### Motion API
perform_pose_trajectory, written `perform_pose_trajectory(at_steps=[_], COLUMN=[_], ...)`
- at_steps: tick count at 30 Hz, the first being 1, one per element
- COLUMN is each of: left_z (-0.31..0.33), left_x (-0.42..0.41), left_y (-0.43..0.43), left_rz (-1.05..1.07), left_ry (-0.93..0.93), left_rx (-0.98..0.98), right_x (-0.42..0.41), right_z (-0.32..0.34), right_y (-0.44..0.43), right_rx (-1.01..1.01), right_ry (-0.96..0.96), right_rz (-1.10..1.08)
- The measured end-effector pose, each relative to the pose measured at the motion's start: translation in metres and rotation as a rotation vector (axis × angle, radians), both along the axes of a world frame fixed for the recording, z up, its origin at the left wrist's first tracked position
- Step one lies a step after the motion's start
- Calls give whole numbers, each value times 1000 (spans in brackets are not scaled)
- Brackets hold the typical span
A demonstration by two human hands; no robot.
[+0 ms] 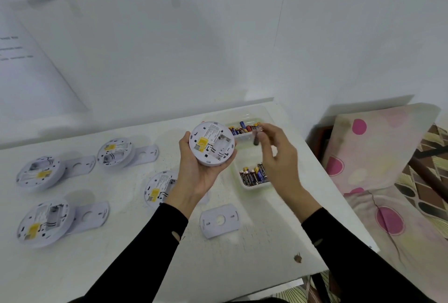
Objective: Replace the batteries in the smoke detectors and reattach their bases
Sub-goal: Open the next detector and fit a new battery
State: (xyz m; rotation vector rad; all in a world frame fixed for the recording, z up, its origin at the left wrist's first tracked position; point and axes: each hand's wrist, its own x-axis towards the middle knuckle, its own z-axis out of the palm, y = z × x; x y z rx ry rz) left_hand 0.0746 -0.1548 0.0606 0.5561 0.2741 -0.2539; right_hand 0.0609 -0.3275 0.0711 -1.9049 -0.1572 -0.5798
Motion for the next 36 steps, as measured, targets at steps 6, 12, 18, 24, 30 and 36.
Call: perform_pose_trajectory(at_steps=[6, 12, 18, 24, 30, 36], left_z=[-4, -2, -3, -10, -8, 1], left_x=[1, -4, -16, -28, -30, -10], left_y=[8, 14, 34, 55, 76, 106], left_rz=[23, 16, 56, 87, 172, 188], left_ry=[1, -11, -28, -46, -30, -6], left_rx=[-52, 2, 22, 63, 119, 349], right_x=[29, -8, -36, -37, -34, 22], right_z=[-43, -43, -70, -73, -65, -26], right_y=[-36, 1, 11, 13, 23, 45], right_rx=[-722, -643, -1063, -1138, -1061, -800], right_ry=[525, -46, -148, -78, -16, 70], right_rz=[53, 204, 676, 699, 711, 663])
